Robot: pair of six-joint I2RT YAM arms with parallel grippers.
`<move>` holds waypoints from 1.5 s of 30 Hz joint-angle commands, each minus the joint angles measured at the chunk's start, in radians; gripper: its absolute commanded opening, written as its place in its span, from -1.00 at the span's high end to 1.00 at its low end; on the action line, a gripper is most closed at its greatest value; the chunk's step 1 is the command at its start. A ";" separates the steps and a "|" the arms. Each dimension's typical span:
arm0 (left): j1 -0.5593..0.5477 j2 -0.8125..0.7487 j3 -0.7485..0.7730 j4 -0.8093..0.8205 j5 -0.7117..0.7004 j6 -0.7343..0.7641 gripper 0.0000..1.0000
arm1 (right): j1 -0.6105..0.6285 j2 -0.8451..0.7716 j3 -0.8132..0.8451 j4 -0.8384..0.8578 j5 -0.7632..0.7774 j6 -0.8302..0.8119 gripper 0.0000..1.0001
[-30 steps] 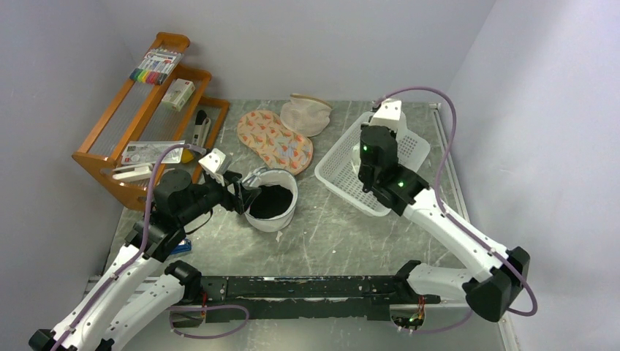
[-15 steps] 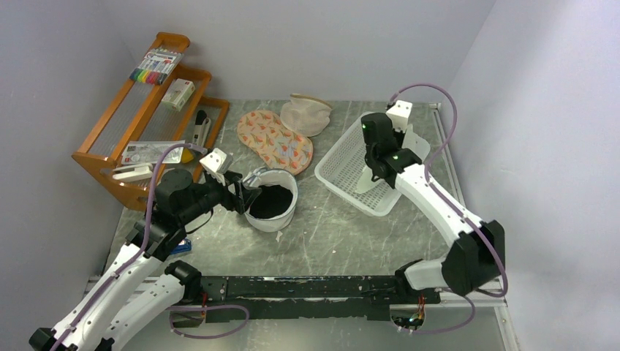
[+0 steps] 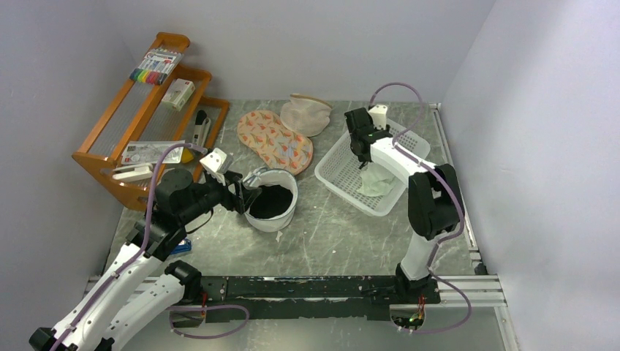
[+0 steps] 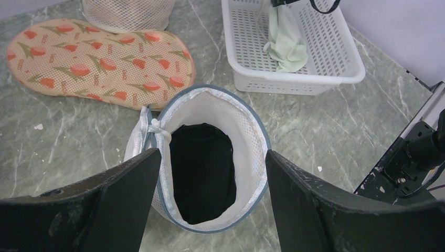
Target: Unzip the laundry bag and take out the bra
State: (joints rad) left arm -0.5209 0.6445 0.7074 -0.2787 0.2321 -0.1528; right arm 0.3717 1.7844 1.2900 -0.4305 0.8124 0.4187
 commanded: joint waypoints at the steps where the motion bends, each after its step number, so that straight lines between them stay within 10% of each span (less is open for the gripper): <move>1: -0.001 0.000 0.001 0.035 0.021 0.013 -0.69 | -0.010 -0.025 0.039 0.098 -0.266 -0.064 0.04; 5: 0.000 0.008 0.003 0.035 0.021 0.014 -0.69 | -0.011 -0.224 -0.134 0.327 -0.530 -0.093 -0.79; 7: 0.001 0.012 0.003 0.035 0.021 0.015 -0.69 | -0.010 -0.282 -0.167 0.355 -0.587 -0.087 -0.89; 26: 0.012 0.190 0.037 -0.065 -0.198 -0.046 -0.75 | 0.006 -0.483 -0.340 0.464 -1.228 -0.033 -1.00; 38: 0.014 0.387 0.094 -0.156 -0.320 -0.076 -0.69 | 0.307 -0.425 -0.304 0.446 -1.312 -0.116 -0.99; 45: 0.014 0.476 0.162 -0.201 -0.298 -0.067 -0.16 | 0.380 -0.382 -0.349 0.470 -1.333 -0.092 -0.61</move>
State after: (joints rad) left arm -0.5121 1.0992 0.8150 -0.4572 -0.0597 -0.2214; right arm 0.7303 1.3712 0.9600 0.0166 -0.4870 0.3275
